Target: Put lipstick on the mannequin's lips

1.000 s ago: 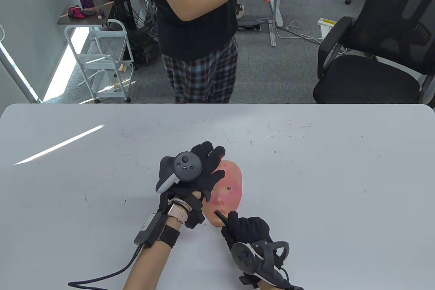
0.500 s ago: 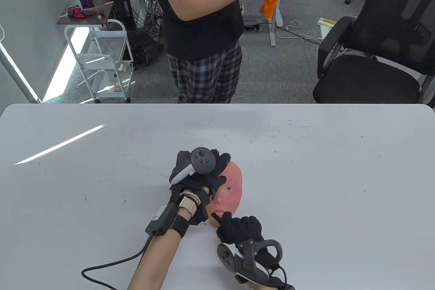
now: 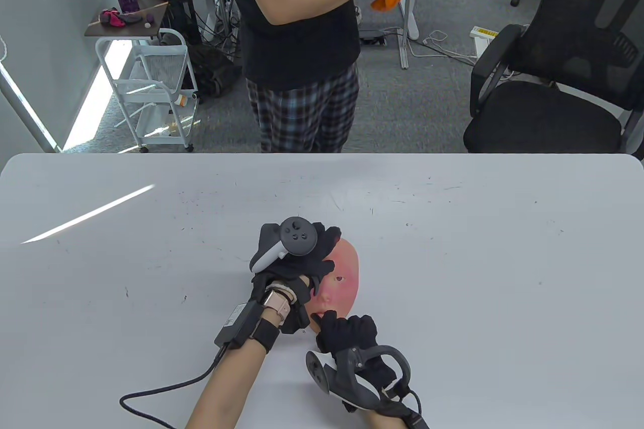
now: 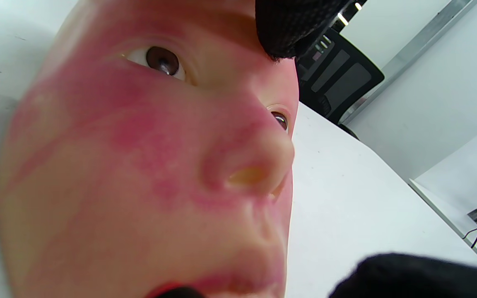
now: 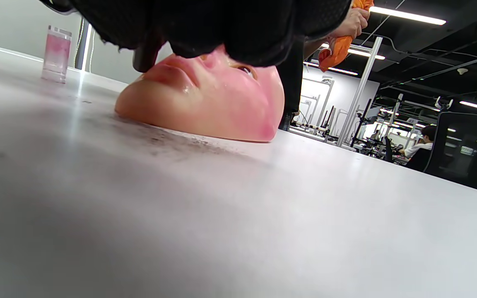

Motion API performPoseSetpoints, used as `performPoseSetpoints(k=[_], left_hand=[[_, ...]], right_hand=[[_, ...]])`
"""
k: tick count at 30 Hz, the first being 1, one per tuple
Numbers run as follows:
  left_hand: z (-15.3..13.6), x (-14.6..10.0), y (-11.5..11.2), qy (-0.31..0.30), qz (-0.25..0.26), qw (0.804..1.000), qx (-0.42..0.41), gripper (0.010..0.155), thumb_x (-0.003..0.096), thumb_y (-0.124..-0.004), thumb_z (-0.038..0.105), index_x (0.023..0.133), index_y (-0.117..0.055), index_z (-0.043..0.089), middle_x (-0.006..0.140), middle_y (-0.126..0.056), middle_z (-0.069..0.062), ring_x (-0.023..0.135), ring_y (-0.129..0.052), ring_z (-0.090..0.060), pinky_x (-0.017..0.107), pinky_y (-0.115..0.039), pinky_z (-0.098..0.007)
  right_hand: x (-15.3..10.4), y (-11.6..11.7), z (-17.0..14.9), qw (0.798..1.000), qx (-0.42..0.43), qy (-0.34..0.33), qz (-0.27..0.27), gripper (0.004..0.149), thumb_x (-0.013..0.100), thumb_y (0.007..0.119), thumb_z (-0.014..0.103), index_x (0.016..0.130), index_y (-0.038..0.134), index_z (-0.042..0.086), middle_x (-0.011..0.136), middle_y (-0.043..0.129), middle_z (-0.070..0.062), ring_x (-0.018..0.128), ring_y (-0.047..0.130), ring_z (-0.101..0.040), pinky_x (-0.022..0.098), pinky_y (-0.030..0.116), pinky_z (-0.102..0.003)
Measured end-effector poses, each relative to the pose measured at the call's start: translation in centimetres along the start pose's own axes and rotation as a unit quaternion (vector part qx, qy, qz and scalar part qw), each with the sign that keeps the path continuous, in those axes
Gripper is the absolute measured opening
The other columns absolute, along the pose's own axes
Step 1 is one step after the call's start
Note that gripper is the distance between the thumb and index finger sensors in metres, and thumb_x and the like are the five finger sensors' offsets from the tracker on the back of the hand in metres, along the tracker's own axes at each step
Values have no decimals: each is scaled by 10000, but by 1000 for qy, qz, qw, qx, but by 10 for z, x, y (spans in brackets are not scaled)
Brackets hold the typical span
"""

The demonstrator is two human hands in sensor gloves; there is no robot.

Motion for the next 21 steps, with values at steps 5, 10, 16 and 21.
performPoseSetpoints(k=[5, 10, 16, 21], left_hand=[[0, 0, 1, 0, -3, 1000, 1, 738, 545, -755, 332, 1170, -364, 357, 1224, -207, -77, 1093, -181, -359, 801, -289, -605], [-1, 0, 1, -2, -2, 1000, -2, 740, 539, -758, 335, 1169, -369, 365, 1226, -208, -76, 1095, -182, -361, 798, -289, -609], [-1, -1, 1, -1, -2, 1000, -3, 740, 541, -755, 337, 1169, -366, 366, 1226, -207, -71, 1095, -180, -358, 799, -287, -608], [-2, -1, 1, 0, -3, 1000, -4, 742, 534, -759, 339, 1166, -372, 375, 1227, -210, -72, 1095, -183, -363, 795, -290, -614]], right_hand=[[-2, -1, -2, 1000, -1, 7, -14, 542, 470, 782, 483, 885, 782, 134, 449, 903, 31, 456, 890, -194, 574, 696, -512], [-5, -4, -5, 999, -16, 20, -43, 545, 463, 778, 490, 872, 791, 129, 424, 901, 46, 428, 896, -177, 557, 716, -501], [-6, -5, -6, 998, -19, 34, -58, 549, 466, 770, 497, 863, 795, 119, 409, 898, 61, 408, 900, -161, 538, 734, -491], [-6, -4, -16, 997, 9, 52, -63, 550, 449, 774, 501, 836, 819, 113, 376, 902, 74, 373, 908, -149, 512, 754, -482]])
Point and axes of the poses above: the tracker on the back of each hand, its own z axis roughly to the thumb side, its own x axis roughly from the wrist to the fingertips, y = z × x, the point moved 2 cm from there along x, roughly from the wrist to the fingertips
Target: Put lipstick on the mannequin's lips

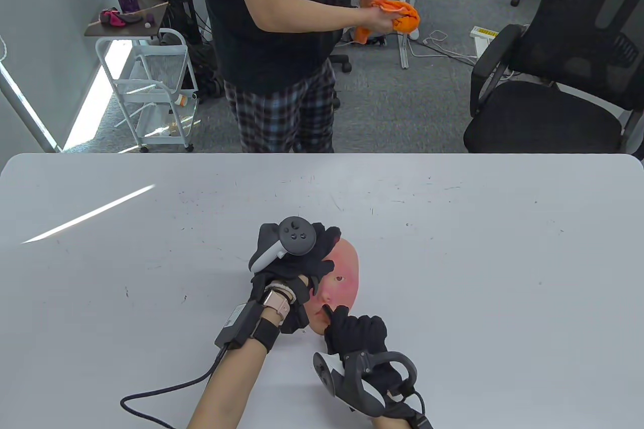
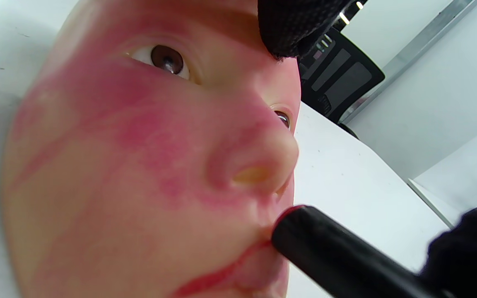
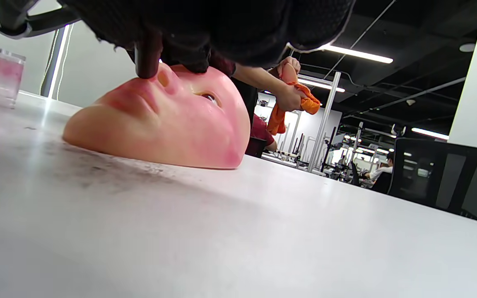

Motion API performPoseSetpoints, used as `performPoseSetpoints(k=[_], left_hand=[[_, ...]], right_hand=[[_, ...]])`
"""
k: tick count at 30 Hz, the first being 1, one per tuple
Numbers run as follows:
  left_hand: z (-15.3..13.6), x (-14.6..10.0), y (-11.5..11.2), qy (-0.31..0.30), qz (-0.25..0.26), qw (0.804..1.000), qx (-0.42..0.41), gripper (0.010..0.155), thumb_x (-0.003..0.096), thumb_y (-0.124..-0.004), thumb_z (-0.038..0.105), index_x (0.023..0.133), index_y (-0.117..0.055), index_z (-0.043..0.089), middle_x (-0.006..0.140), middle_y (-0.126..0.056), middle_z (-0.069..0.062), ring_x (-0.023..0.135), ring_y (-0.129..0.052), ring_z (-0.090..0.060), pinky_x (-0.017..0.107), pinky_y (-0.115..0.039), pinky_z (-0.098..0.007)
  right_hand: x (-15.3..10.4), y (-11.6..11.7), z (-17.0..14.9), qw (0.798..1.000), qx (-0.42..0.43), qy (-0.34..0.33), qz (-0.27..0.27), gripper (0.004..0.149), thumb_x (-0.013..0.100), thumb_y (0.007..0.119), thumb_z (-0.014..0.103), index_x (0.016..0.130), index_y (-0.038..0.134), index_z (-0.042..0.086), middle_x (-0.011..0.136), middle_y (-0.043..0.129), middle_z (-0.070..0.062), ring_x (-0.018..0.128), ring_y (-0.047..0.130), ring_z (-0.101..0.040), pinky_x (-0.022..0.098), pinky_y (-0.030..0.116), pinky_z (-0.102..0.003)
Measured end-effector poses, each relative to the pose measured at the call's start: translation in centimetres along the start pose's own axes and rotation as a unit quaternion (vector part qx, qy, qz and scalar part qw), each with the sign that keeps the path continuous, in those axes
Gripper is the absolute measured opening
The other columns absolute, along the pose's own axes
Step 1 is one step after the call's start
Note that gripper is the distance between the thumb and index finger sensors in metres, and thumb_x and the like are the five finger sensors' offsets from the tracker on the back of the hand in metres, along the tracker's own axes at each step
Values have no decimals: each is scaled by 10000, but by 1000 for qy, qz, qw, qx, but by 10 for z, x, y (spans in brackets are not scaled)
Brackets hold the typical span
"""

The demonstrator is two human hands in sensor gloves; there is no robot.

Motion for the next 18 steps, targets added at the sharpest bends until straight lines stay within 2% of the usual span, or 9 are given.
performPoseSetpoints(k=[15, 18], left_hand=[[0, 0, 0, 2, -1, 1000, -5, 738, 540, -753, 339, 1165, -363, 376, 1226, -202, -62, 1097, -176, -352, 800, -280, -605], [0, 0, 0, 2, -1, 1000, -6, 736, 540, -753, 339, 1164, -364, 377, 1225, -201, -59, 1098, -174, -351, 801, -279, -605]], right_hand=[[-1, 9, -19, 996, 62, 26, 63, 542, 425, 789, 490, 801, 857, 104, 344, 911, 53, 350, 912, -170, 501, 750, -496], [-5, 6, -19, 996, 82, 18, 42, 537, 454, 760, 489, 850, 820, 130, 422, 910, 45, 421, 906, -183, 543, 722, -505]])
Point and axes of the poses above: the tracker on the back of each hand, its own z axis roughly to the thumb side, its own x axis roughly from the wrist to the fingertips, y = z × x, the point moved 2 cm from there along x, roughly from the wrist to the fingertips
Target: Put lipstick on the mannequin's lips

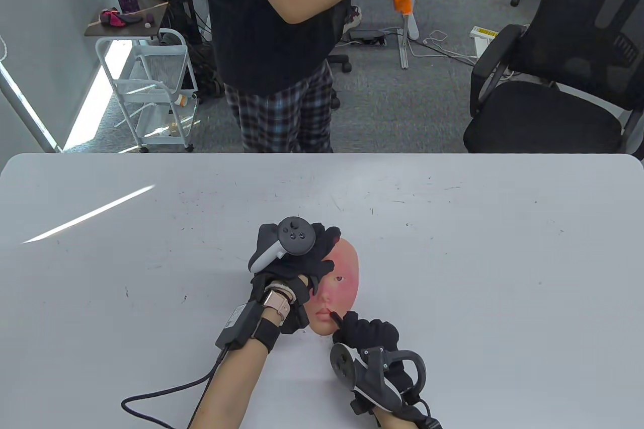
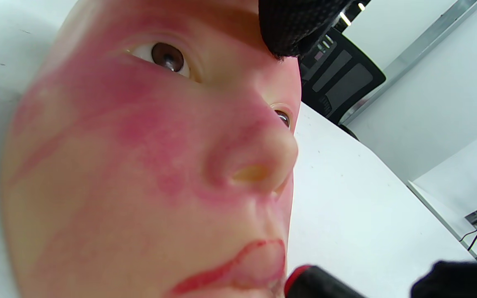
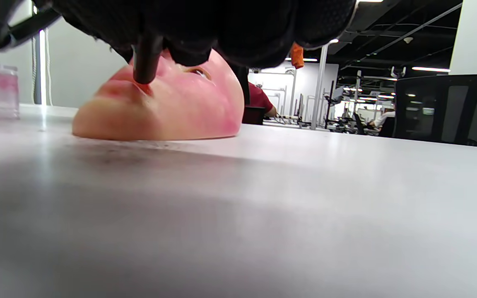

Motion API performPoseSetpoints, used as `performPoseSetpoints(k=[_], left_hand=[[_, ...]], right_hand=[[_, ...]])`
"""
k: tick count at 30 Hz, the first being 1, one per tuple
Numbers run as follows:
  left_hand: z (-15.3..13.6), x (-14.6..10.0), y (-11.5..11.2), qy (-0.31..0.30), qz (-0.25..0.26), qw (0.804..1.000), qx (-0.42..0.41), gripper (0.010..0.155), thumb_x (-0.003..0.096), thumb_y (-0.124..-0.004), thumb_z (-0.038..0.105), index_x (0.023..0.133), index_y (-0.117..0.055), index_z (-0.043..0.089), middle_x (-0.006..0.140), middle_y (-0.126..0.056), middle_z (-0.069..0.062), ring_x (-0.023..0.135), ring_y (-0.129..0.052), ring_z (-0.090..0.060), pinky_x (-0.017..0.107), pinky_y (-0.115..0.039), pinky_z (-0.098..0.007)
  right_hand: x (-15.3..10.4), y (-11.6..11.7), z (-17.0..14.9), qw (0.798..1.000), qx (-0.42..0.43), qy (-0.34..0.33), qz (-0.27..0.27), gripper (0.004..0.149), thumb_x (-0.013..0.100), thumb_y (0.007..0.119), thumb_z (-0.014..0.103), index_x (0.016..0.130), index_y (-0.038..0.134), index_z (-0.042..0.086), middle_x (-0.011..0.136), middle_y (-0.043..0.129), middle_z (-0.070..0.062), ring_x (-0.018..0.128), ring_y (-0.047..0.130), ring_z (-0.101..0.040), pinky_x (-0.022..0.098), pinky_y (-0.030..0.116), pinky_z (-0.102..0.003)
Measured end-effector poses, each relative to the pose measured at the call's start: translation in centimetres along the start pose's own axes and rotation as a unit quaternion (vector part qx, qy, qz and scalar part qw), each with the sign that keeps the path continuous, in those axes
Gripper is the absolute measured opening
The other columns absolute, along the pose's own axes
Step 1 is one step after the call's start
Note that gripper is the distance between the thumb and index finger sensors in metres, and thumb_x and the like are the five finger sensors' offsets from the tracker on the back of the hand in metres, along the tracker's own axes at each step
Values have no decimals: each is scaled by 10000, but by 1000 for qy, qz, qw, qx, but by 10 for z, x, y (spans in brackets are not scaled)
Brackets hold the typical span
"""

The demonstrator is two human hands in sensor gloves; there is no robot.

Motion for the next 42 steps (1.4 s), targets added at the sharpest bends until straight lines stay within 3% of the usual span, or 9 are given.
performPoseSetpoints(k=[3, 8, 23, 33, 35, 38, 42], left_hand=[[0, 0, 0, 0, -1, 1000, -1, 738, 540, -753, 340, 1164, -362, 378, 1226, -199, -57, 1097, -174, -352, 802, -279, -602], [0, 0, 0, 2, -2, 1000, 1, 737, 540, -752, 343, 1163, -359, 381, 1224, -202, -56, 1099, -178, -344, 802, -285, -594], [-1, 0, 0, 1, -1, 1000, -7, 736, 537, -750, 343, 1161, -362, 385, 1225, -200, -49, 1099, -176, -342, 802, -279, -592], [-2, -1, 0, 1, 0, 1000, -9, 732, 543, -744, 340, 1162, -356, 381, 1223, -194, -45, 1099, -171, -333, 807, -273, -583], [-2, 0, 0, 1, 0, 1000, -9, 731, 543, -744, 342, 1161, -356, 385, 1224, -193, -44, 1099, -171, -334, 806, -272, -585], [-2, 0, 0, 0, -1, 1000, -10, 733, 540, -746, 344, 1161, -359, 387, 1224, -195, -42, 1099, -172, -333, 805, -272, -586], [-2, 0, 0, 1, -4, 1000, -9, 735, 540, -746, 344, 1161, -356, 389, 1224, -192, -44, 1099, -170, -336, 804, -273, -589]], right_hand=[[-1, -1, 11, 1000, -2, -25, -12, 532, 454, 755, 479, 865, 811, 144, 458, 909, 34, 454, 899, -194, 564, 704, -512], [5, 3, 30, 996, -71, -48, 22, 530, 478, 736, 483, 894, 776, 157, 488, 892, 43, 487, 884, -186, 590, 687, -508], [-3, -1, 13, 998, -51, -32, -4, 522, 421, 783, 471, 815, 856, 137, 395, 915, 29, 404, 904, -195, 542, 719, -514], [1, 2, 4, 999, -35, -10, 16, 525, 469, 743, 451, 883, 791, 132, 471, 897, 22, 468, 884, -205, 576, 684, -523], [-1, 0, 11, 999, -28, -31, -1, 524, 485, 709, 443, 915, 759, 147, 507, 891, 20, 502, 874, -208, 599, 665, -522], [3, 3, 25, 997, -55, -49, 19, 523, 496, 696, 444, 933, 735, 159, 531, 882, 25, 524, 867, -203, 612, 656, -520], [3, 3, 28, 998, -57, -40, 7, 521, 499, 697, 440, 934, 729, 155, 527, 874, 20, 521, 860, -207, 614, 652, -527]])
Point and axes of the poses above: the tracker on the back of each hand, its own z axis roughly to the thumb side, its own x axis roughly from the wrist to the fingertips, y = z × x, the point moved 2 cm from there along x, roughly from the wrist to the fingertips
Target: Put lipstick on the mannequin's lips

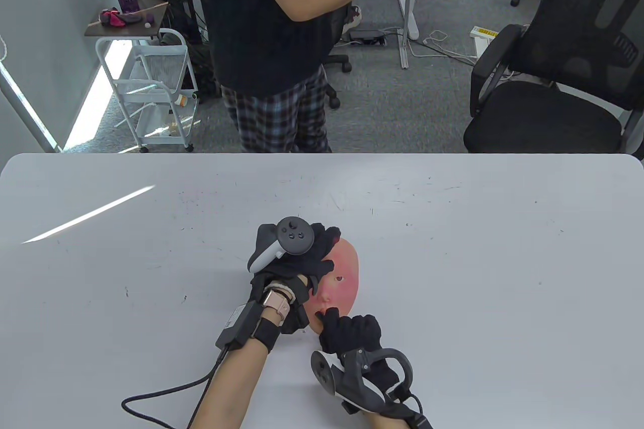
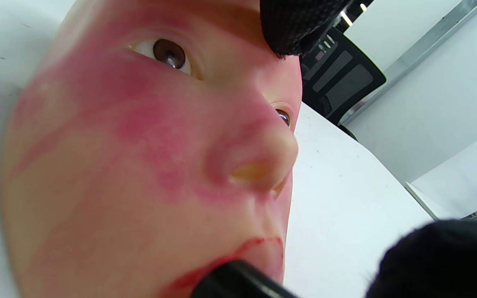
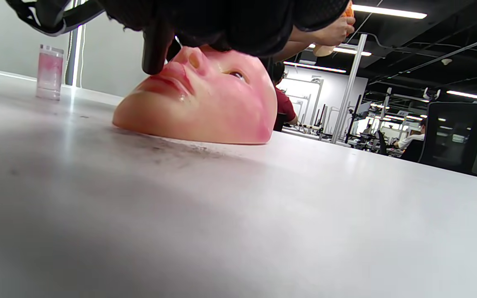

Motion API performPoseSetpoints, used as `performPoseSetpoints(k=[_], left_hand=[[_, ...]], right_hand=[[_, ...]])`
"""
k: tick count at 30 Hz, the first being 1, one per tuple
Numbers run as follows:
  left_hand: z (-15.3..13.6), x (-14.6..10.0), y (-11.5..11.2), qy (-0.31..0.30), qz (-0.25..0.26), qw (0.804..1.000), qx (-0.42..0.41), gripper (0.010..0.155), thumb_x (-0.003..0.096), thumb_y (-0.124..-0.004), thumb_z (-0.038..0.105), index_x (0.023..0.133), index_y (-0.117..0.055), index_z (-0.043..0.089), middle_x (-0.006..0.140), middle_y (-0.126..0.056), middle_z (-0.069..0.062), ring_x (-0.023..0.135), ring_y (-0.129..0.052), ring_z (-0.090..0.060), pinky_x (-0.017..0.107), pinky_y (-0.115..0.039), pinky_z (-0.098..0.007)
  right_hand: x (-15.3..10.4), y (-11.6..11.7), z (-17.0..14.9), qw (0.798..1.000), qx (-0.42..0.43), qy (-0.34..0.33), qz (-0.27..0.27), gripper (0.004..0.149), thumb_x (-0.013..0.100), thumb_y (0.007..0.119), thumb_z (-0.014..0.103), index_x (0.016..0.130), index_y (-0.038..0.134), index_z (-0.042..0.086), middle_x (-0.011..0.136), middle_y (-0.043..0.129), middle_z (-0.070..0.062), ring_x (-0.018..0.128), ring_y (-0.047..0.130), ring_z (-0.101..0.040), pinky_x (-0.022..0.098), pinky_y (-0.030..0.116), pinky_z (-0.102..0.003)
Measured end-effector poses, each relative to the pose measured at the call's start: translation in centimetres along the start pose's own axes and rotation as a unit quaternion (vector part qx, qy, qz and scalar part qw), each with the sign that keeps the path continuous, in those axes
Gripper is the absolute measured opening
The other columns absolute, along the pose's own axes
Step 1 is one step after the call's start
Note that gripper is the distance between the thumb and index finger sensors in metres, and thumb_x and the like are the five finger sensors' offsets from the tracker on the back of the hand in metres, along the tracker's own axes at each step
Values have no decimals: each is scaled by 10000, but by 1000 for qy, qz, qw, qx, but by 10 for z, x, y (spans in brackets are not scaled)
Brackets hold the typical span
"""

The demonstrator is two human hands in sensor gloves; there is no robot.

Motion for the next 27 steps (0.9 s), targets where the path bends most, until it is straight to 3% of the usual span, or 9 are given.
performPoseSetpoints(k=[4, 13, 17, 23, 27], left_hand=[[0, 0, 0, -1, 0, 1000, 0, 733, 540, -745, 345, 1161, -357, 388, 1224, -192, -44, 1098, -169, -337, 803, -271, -589], [-1, 0, 0, -2, -1, 1000, -1, 734, 540, -745, 346, 1160, -355, 392, 1224, -192, -42, 1098, -168, -335, 804, -270, -588], [-1, 0, 0, -1, -1, 1000, -1, 734, 540, -744, 346, 1160, -354, 391, 1224, -191, -41, 1098, -168, -335, 804, -271, -588], [-1, 1, 0, -1, -2, 1000, -2, 733, 540, -744, 348, 1159, -354, 396, 1225, -188, -37, 1099, -167, -332, 805, -267, -588], [-1, 1, 0, -1, -2, 1000, -2, 735, 540, -743, 348, 1160, -351, 394, 1224, -190, -37, 1099, -166, -332, 804, -268, -588]], right_hand=[[-3, -2, -7, 999, -3, 24, -38, 524, 478, 717, 431, 905, 765, 131, 486, 887, 14, 481, 872, -211, 590, 669, -531], [2, 1, 7, 999, -31, -8, -6, 522, 491, 694, 450, 921, 743, 157, 506, 880, 38, 499, 872, -190, 601, 675, -517], [-3, -2, -5, 998, -15, 20, -52, 524, 468, 721, 436, 889, 782, 131, 466, 893, 22, 460, 881, -203, 576, 684, -526], [-1, 1, 3, 1000, -23, -13, -6, 526, 479, 701, 453, 902, 766, 147, 479, 891, 43, 469, 885, -183, 579, 695, -510], [0, 1, 0, 1000, -7, 1, -11, 523, 478, 703, 446, 902, 765, 147, 482, 888, 32, 474, 879, -196, 585, 683, -522]])
Point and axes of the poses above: the tracker on the back of each hand, its own z axis roughly to the thumb side, its own x axis roughly from the wrist to the fingertips, y = z × x, the point moved 2 cm from there along x, roughly from the wrist to the fingertips
